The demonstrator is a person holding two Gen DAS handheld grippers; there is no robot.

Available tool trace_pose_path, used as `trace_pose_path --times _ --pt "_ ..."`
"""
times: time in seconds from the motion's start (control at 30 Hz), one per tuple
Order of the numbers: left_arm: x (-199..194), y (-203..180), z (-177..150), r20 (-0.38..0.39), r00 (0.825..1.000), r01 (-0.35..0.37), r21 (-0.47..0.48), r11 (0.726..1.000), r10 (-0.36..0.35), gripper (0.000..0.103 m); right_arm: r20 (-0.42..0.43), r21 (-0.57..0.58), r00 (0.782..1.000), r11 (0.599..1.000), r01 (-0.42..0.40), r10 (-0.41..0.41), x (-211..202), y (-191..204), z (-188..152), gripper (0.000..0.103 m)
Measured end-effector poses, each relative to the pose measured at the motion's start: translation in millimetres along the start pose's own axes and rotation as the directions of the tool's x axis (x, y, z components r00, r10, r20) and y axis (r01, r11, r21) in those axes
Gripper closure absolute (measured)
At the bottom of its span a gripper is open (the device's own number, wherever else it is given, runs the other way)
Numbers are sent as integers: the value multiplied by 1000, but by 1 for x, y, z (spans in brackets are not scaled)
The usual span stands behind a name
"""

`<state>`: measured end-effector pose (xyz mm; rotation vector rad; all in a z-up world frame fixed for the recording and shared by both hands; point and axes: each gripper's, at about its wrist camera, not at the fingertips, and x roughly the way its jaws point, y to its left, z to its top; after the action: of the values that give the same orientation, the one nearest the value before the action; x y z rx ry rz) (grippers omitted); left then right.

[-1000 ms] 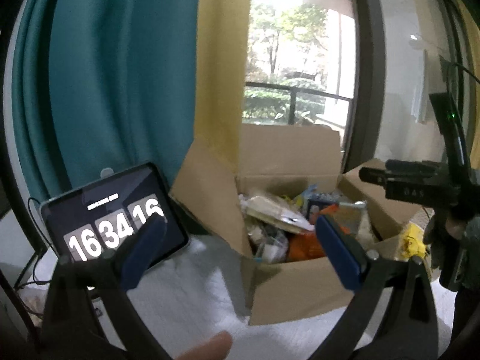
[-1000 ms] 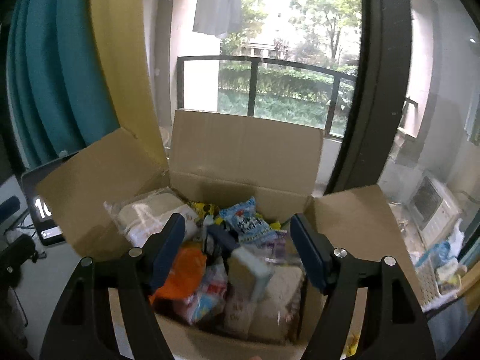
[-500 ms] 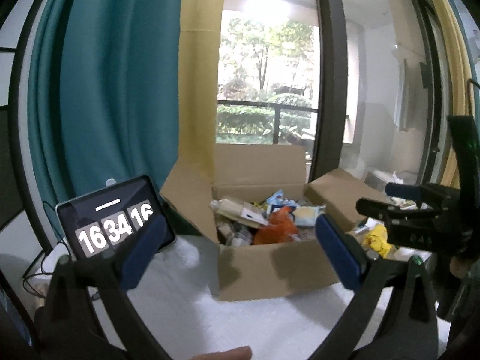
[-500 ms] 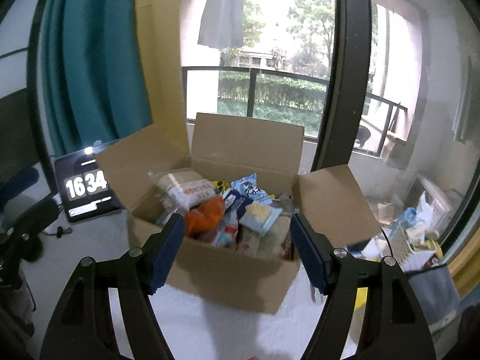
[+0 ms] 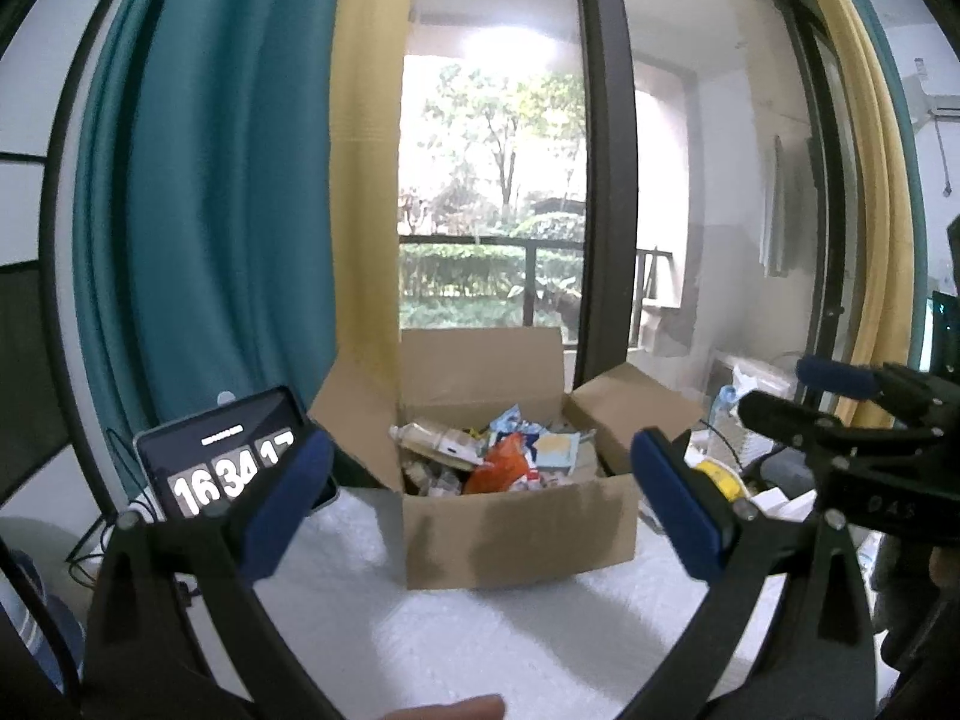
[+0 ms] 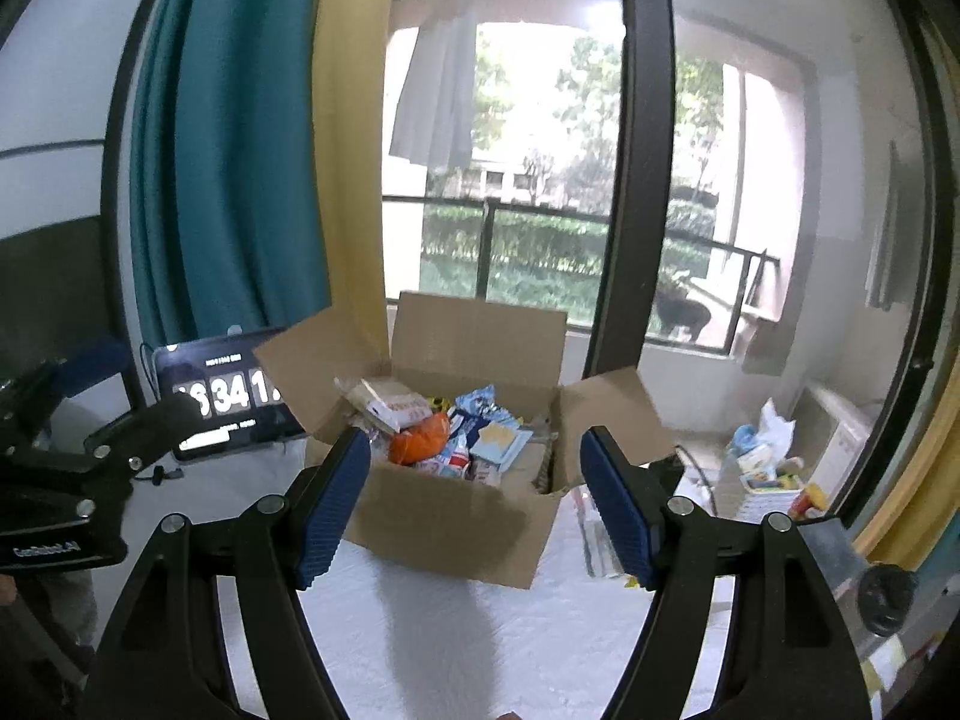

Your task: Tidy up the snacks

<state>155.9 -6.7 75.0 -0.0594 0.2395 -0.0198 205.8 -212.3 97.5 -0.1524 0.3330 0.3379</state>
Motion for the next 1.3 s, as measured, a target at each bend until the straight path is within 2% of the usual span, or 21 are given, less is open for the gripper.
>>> trace_pose_path --times 0.27,0.47,1.3 --pt "-27 -8 0 49 999 -2 6 1000 1 2 63 1 998 1000 6 -6 -44 0 0 27" --pt "-32 -14 -4 45 999 9 7 1000 -9 2 74 10 997 1000 12 -13 -57 -2 -8 27" --pt "-37 -21 -8 43 999 17 6 1000 -18 2 60 33 998 999 21 -23 -63 -9 -19 27"
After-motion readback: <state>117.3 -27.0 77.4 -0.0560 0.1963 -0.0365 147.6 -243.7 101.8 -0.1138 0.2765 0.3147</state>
